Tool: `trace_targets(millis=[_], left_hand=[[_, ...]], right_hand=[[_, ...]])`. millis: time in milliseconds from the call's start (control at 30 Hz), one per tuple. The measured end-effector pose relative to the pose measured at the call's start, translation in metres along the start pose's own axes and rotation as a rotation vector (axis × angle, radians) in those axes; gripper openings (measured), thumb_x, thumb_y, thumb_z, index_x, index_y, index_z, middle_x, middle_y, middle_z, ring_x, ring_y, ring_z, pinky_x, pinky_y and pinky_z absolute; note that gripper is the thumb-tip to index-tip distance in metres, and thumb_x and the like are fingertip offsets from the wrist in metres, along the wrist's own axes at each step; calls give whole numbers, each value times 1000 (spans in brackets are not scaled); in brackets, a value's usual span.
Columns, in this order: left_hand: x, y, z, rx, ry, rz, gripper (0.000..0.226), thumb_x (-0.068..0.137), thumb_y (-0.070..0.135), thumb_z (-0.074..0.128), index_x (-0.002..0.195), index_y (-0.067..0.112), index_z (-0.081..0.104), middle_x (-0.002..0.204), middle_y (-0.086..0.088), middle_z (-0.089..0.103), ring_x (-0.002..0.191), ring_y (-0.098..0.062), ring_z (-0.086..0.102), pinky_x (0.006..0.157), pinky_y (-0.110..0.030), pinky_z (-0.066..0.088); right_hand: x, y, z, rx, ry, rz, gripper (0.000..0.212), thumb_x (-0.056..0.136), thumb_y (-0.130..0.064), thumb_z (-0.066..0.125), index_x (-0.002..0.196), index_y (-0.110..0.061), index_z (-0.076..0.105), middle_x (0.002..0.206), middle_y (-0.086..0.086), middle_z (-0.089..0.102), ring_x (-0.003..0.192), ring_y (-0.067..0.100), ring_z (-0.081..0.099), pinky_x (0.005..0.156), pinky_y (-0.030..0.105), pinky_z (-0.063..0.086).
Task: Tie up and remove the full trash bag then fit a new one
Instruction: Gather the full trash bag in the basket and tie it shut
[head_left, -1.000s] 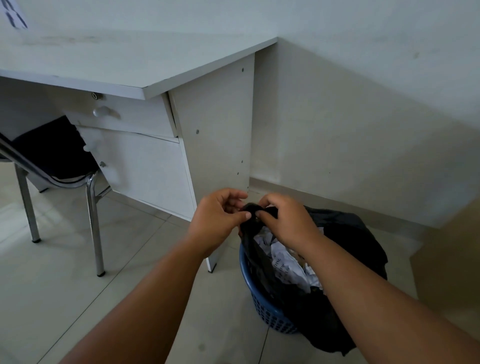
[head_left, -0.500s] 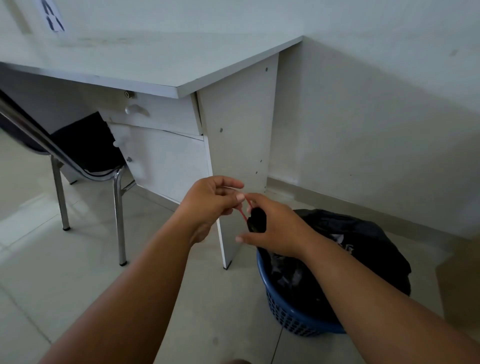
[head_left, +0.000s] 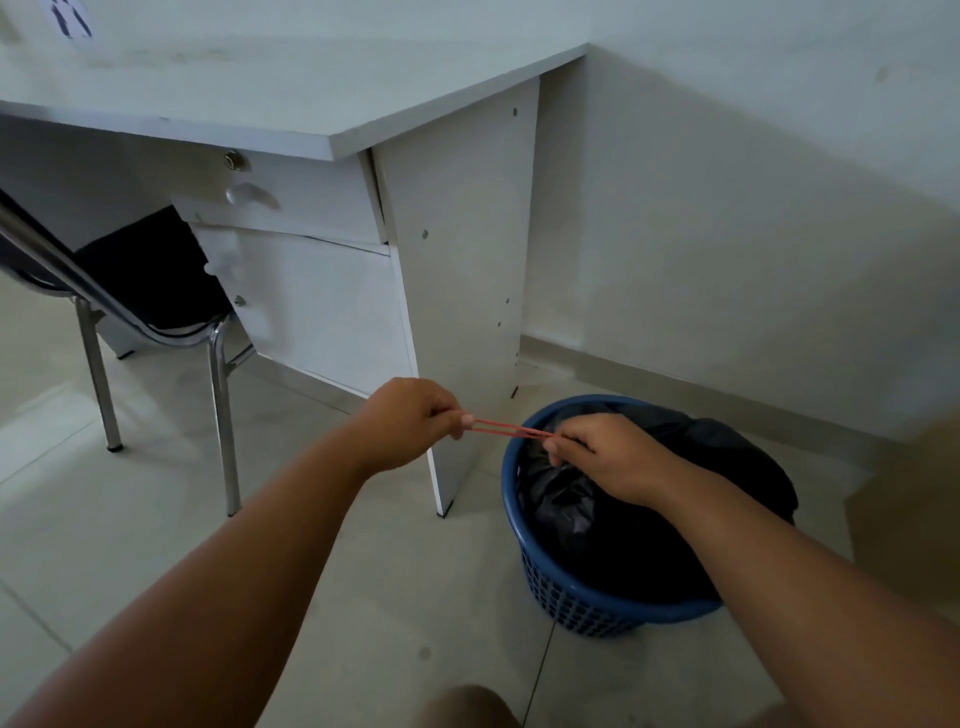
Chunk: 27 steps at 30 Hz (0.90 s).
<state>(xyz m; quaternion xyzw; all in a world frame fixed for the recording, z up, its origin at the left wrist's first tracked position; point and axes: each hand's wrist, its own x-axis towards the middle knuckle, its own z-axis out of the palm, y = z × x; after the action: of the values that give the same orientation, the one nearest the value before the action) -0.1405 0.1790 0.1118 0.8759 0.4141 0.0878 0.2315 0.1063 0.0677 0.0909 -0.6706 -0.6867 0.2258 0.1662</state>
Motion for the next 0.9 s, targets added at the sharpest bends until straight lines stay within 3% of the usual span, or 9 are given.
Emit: trace_targets(millis=[133, 267, 367, 433, 500, 600, 667, 767, 900], left_hand=[[3, -26, 33, -122, 34, -93, 32, 97, 39, 63, 65, 34, 67, 74, 3, 64, 72, -18, 61, 66, -32, 46], [10, -19, 66, -118, 93, -133, 33, 100, 31, 61, 68, 21, 67, 69, 2, 55, 64, -18, 54, 57, -26, 37], [19, -12, 80, -86, 178, -185, 37, 101, 29, 58, 69, 12, 66, 64, -2, 50, 56, -15, 46, 58, -30, 33], [24, -7, 87, 34, 193, -218, 36, 102, 35, 55, 75, 15, 68, 76, -3, 50, 67, -19, 53, 65, -31, 35], [29, 4, 92, 302, 155, -229, 38, 103, 42, 49, 90, 17, 73, 94, -6, 54, 91, -27, 59, 74, -34, 40], [33, 34, 100, 552, 154, -232, 37, 104, 41, 44, 114, 17, 71, 123, -10, 56, 121, -31, 48, 102, -41, 38], [35, 61, 106, 481, 214, -182, 40, 103, 35, 42, 125, 12, 66, 137, -14, 52, 131, -33, 42, 112, -43, 31], [37, 105, 119, 155, 251, 28, 47, 104, 37, 41, 141, 11, 52, 146, -12, 48, 137, -29, 39, 115, -40, 28], [39, 146, 148, 31, 134, 249, 58, 105, 45, 40, 153, 14, 36, 158, -8, 36, 148, -24, 26, 122, -36, 17]], right_hand=[[-24, 46, 10, 21, 13, 104, 32, 102, -39, 51, 79, -23, 66, 67, -8, 57, 61, 4, 51, 61, 23, 35], [-33, 71, 24, -89, 79, 59, 30, 103, -36, 49, 75, -32, 56, 83, -9, 54, 84, 12, 50, 88, 36, 37], [-40, 84, 33, -148, 213, 38, 28, 101, -36, 55, 77, -25, 67, 102, -6, 51, 104, 14, 43, 94, 32, 30], [-45, 93, 37, -212, 292, 54, 30, 99, -37, 56, 84, -19, 73, 118, 0, 52, 122, 20, 41, 96, 30, 23], [-47, 98, 38, -203, 315, 91, 31, 101, -36, 54, 87, -17, 73, 125, 3, 52, 128, 23, 42, 96, 30, 21], [-51, 101, 36, -179, 323, 103, 28, 101, -38, 53, 95, -20, 74, 129, 1, 52, 132, 23, 42, 101, 31, 22], [-56, 100, 33, -107, 328, 99, 27, 100, -40, 54, 110, -23, 72, 137, 2, 49, 136, 22, 37, 108, 33, 21], [-67, 99, 26, 84, 427, 108, 34, 99, -43, 54, 126, -25, 66, 143, 5, 47, 139, 22, 35, 115, 41, 24], [-90, 127, 21, 97, 720, 250, 46, 92, -46, 49, 122, -15, 65, 124, 9, 60, 120, 29, 53, 103, 44, 42]])
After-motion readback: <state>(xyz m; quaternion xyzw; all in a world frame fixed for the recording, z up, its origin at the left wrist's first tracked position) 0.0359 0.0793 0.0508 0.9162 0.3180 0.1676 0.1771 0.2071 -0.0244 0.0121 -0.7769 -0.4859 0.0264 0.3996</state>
